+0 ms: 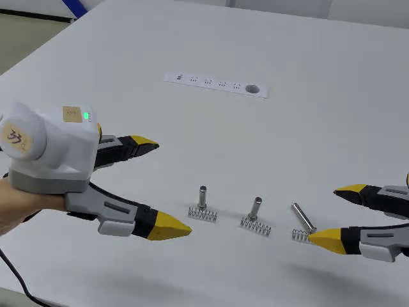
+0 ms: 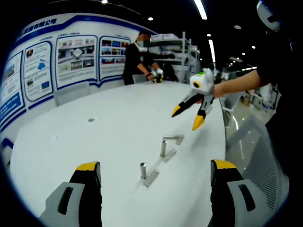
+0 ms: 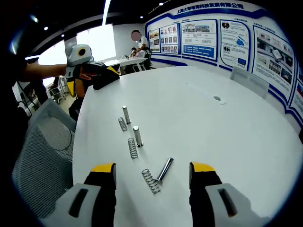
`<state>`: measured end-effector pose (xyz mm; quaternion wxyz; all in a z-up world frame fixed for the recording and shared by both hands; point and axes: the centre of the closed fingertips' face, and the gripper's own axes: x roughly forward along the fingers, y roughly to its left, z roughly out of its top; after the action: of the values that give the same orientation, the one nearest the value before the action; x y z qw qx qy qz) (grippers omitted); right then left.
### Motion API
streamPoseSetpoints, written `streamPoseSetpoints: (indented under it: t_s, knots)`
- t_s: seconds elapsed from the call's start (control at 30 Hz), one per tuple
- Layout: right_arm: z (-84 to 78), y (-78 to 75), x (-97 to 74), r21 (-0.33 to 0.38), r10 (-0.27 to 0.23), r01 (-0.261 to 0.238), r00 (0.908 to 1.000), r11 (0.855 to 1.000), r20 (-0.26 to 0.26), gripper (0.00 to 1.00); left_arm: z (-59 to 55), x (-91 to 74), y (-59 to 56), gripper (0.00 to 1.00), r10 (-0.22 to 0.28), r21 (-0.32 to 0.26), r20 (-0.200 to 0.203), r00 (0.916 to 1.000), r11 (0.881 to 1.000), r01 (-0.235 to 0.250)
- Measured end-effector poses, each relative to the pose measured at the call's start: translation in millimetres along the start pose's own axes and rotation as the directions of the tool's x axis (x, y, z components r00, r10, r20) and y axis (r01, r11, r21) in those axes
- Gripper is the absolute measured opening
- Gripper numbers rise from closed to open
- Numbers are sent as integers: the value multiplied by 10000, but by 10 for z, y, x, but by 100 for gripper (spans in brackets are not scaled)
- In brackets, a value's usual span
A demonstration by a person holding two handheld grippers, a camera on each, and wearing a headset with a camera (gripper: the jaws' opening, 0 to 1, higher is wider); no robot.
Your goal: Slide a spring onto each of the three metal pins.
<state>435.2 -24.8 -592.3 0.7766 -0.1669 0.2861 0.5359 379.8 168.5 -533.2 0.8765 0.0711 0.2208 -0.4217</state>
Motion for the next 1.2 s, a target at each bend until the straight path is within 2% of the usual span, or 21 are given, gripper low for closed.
streamPoseSetpoints:
  t_s: [0.3, 0.5, 0.73, 0.93, 1.2]
  knots:
    - [-65, -50, 123, 103, -56, 59, 9996, 9999, -290, 55, -23, 22, 4, 97, -49, -10, -103, 9999, 10000, 49]
    - [-46, -128, 240, 232, -203, 211, 9992, 9995, -353, 48, -17, 9, 3, 97, -19, -43, -93, 10000, 10000, 19]
    - [-16, -253, 364, 488, -655, 670, 9973, 9966, -323, 39, -33, -28, 9, 97, 27, -83, -100, 9999, 10000, -28]
    - [-82, -328, 468, 1144, -804, 854, 9956, 9898, -481, 35, -46, -28, 18, 96, 63, -168, -88, 9999, 9998, -65]
    - [-197, -314, 584, 1281, -707, 811, 9939, 9884, -841, 33, -42, 19, -10, 96, -30, -218, -65, 10000, 9998, 28]
